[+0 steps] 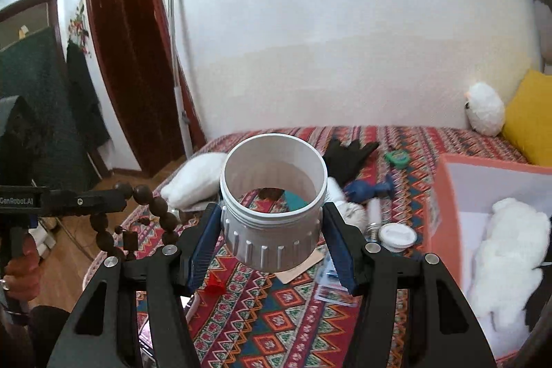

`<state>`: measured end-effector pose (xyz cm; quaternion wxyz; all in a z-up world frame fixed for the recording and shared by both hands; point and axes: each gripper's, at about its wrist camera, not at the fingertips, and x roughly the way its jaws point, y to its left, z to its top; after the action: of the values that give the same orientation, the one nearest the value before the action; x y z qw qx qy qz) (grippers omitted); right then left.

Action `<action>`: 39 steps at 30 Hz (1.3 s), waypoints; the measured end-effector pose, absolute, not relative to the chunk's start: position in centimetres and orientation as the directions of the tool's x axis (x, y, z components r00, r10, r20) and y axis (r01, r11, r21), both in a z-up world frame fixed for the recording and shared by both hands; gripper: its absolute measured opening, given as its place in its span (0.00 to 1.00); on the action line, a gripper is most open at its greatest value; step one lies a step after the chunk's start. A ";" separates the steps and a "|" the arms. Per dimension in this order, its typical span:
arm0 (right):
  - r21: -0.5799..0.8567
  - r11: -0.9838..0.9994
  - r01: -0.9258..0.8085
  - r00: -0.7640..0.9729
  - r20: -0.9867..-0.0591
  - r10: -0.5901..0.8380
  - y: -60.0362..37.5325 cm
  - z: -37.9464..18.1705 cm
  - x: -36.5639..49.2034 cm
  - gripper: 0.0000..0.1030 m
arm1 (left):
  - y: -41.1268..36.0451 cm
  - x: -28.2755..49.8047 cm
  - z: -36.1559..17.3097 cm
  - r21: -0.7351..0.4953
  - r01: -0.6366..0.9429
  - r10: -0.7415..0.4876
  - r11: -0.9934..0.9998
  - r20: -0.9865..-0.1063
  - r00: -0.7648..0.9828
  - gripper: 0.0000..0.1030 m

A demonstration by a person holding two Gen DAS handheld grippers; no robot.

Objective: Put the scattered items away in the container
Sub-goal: 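Carry jar and bracelet over the pink box and release both inside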

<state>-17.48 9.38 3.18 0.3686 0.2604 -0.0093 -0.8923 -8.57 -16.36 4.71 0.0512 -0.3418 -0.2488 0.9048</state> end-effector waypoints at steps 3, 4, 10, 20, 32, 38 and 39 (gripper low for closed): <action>0.211 -0.740 0.639 -0.618 -0.432 -0.657 11.7 4.5 -16.6 0.60 | -14.2 -8.4 6.5 -0.461 0.043 0.265 -0.886 -0.582 -0.769 0.16; 0.214 -0.744 0.633 -0.627 -0.422 -0.655 12.5 5.0 -16.3 0.60 | -13.6 -8.4 6.9 -0.454 0.033 0.267 -0.890 -0.579 -0.770 0.16; 0.235 -0.774 0.587 -0.687 -0.361 -0.631 18.3 7.9 -14.7 0.60 | -8.3 -9.1 9.9 -0.424 -0.058 0.311 -0.904 -0.557 -0.770 0.16; 0.225 -0.888 0.401 -0.854 -0.260 -0.451 30.1 11.4 -12.8 0.60 | 3.8 -13.4 13.7 -0.380 -0.259 0.439 -0.888 -0.533 -0.723 0.16; 0.240 -0.959 0.151 -0.888 -0.393 -0.239 39.7 6.7 -19.0 0.61 | 14.8 -22.8 10.7 -0.299 -0.313 0.432 -0.902 -0.611 -0.663 0.16; 0.212 -0.971 0.109 -0.813 -0.544 -0.210 40.8 1.5 -22.8 0.61 | 17.2 -27.5 5.3 -0.232 -0.242 0.335 -0.942 -0.705 -0.625 0.16; 0.208 -0.971 0.115 -0.801 -0.559 -0.214 40.5 0.8 -22.9 0.61 | 17.4 -28.1 4.4 -0.224 -0.229 0.319 -0.947 -0.719 -0.618 0.16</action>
<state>-22.92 40.45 0.80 0.0869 0.3032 -0.0822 -0.9454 -28.11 17.39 4.40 0.1527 -0.4096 -0.0550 0.8977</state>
